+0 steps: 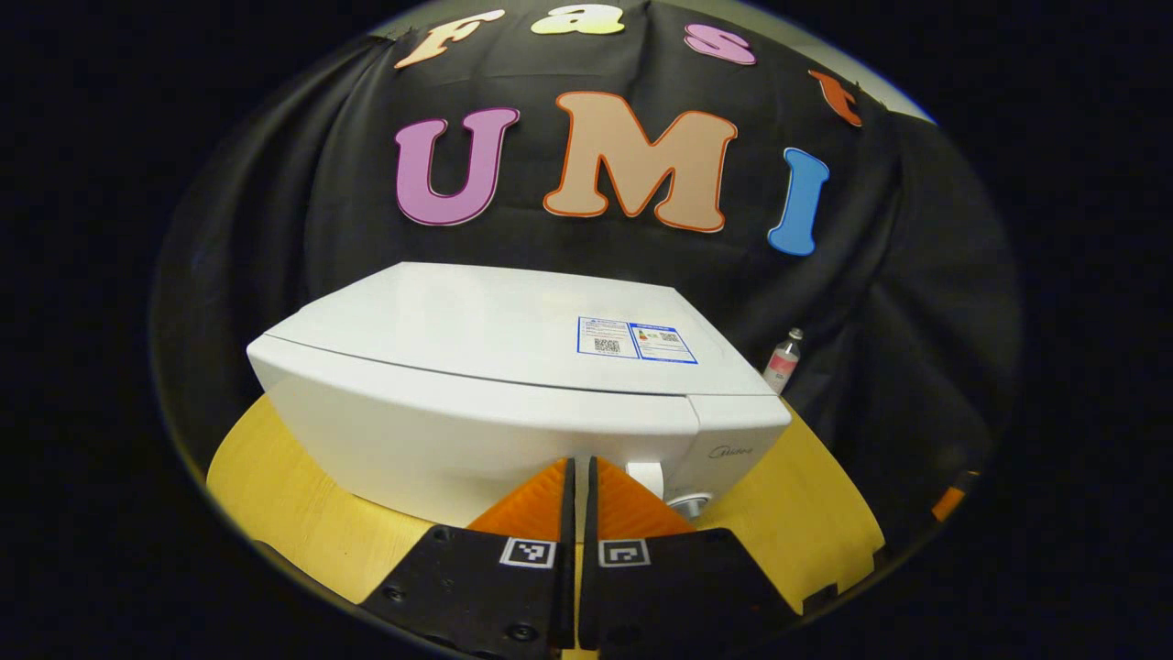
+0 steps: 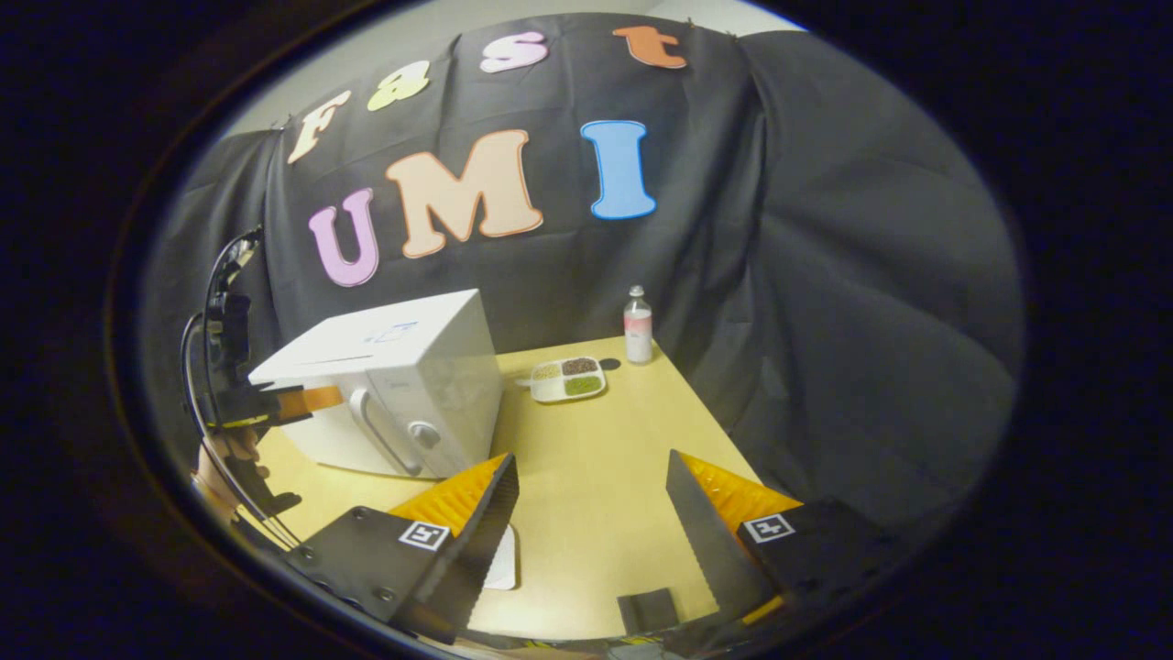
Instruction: Open the microwave oven with the left hand, put the food in, and close the microwave oven.
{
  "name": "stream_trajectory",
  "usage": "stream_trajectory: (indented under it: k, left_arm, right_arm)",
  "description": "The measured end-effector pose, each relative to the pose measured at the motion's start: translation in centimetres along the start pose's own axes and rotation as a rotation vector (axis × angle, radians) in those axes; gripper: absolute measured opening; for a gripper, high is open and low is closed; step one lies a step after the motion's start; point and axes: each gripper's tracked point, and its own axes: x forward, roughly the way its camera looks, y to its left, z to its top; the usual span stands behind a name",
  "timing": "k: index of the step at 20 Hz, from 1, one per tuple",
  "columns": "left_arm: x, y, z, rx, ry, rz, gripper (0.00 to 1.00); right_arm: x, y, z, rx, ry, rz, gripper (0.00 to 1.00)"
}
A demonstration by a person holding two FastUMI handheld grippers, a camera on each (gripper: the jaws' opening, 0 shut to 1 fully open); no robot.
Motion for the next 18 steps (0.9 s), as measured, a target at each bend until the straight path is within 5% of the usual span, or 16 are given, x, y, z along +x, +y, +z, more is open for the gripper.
stream_trajectory:
  k: [4, 9, 10, 11, 12, 13, 18]
  left_arm:
    - [-3.1, 0.7, -1.0, 0.013, 0.014, 0.010, 0.06]
    - [-6.4, 1.5, -1.1, 0.064, -0.010, 0.061, 0.33]
    - [-6.8, 1.4, -1.5, 0.068, -0.006, 0.063, 0.57]
    - [-7.2, 1.2, -1.7, 0.066, -0.006, 0.068, 0.66]
    - [-7.6, 1.3, -1.8, 0.057, -0.007, 0.079, 0.93]
    - [-7.9, 1.3, -1.7, 0.045, -0.013, 0.087, 0.99]
    - [-10.5, 1.4, 1.4, 0.049, -0.098, 0.112, 0.96]
  right_arm:
    - [0.6, 1.4, 0.1, -0.039, 0.005, 0.033, 1.00]
    - [1.4, 4.4, 1.3, -0.026, 0.008, 0.095, 0.99]
    - [1.5, 4.7, 1.6, -0.018, 0.006, 0.107, 0.99]
    - [1.7, 5.1, 1.9, -0.010, 0.006, 0.117, 0.99]
    - [1.8, 5.4, 2.3, -0.004, 0.005, 0.126, 0.99]
    - [1.9, 5.5, 2.7, -0.005, 0.001, 0.133, 1.00]
    - [1.9, 4.3, 6.4, -0.063, -0.068, 0.112, 1.00]
